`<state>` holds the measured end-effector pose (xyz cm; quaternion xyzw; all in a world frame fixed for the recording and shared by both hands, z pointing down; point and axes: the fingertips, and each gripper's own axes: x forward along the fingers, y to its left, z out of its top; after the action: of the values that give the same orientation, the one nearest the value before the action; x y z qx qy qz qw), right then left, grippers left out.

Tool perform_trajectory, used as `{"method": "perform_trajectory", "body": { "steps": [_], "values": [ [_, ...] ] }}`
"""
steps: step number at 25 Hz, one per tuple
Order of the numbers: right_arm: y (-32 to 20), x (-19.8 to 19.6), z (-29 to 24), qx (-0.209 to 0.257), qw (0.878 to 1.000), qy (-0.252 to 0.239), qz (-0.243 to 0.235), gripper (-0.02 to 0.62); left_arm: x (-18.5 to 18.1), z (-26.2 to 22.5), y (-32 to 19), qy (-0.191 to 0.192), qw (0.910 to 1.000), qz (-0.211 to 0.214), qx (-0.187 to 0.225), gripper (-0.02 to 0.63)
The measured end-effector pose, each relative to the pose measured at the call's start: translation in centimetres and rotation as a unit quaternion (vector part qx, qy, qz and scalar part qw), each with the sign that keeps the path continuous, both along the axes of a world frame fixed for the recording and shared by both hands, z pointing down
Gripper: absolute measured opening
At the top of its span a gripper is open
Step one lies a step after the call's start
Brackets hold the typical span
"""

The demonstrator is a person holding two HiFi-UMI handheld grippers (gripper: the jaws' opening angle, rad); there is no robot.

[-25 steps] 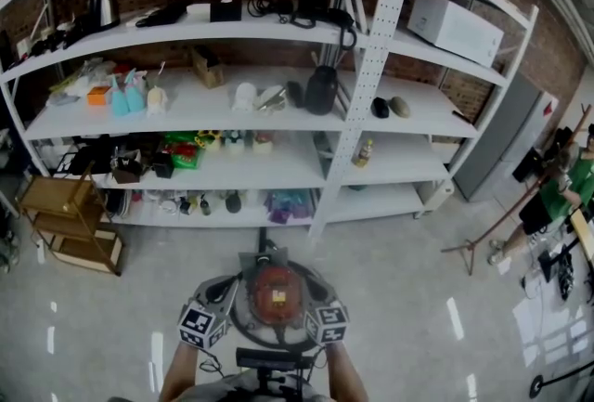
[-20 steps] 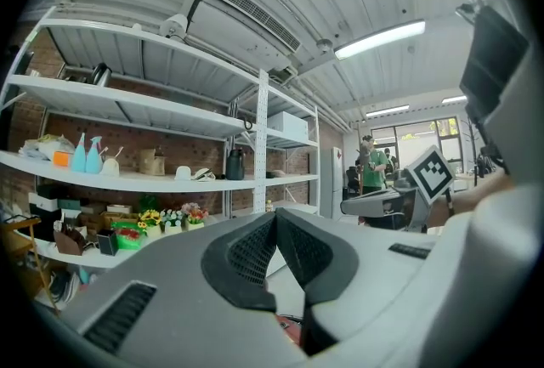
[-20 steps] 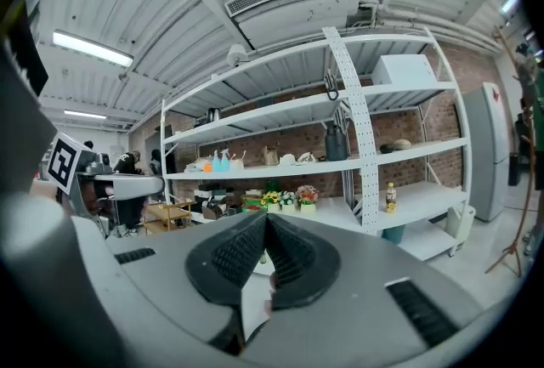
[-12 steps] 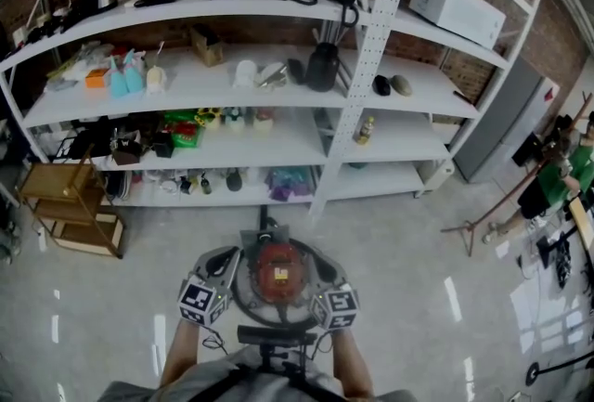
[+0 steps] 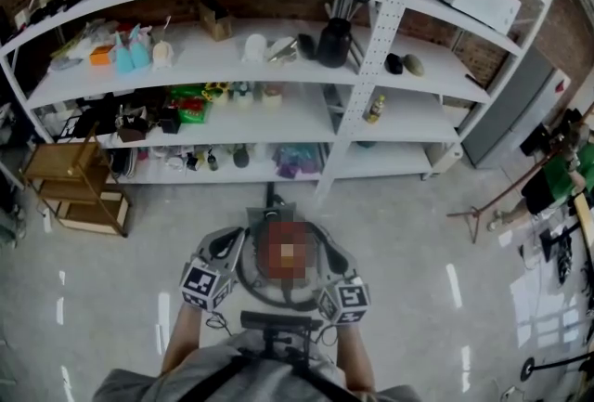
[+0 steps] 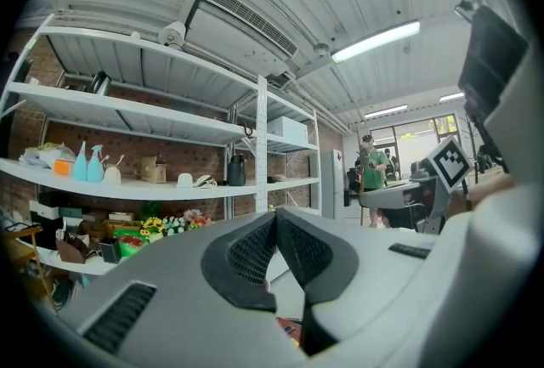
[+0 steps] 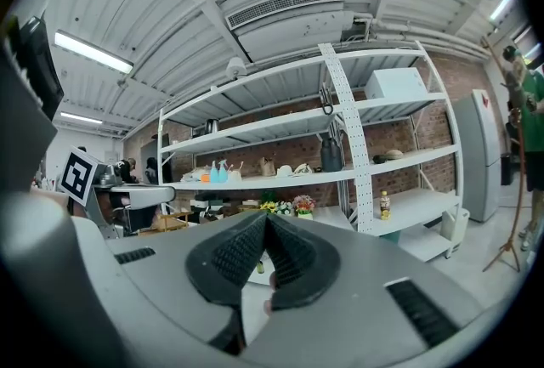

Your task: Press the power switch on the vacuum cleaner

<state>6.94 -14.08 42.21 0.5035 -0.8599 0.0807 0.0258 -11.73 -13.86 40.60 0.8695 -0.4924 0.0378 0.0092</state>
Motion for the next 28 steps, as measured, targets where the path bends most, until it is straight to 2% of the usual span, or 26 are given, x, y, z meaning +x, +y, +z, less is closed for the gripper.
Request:
{"method": "perform_trajectory", "body": {
  "steps": [28],
  "values": [
    [1.9,-0.9,-0.8,-0.003,1.0,0.01,-0.002,0.011,-0.6,-0.4,1.3,0.004,1.0,-0.009,0.002,0.008]
  ]
}}
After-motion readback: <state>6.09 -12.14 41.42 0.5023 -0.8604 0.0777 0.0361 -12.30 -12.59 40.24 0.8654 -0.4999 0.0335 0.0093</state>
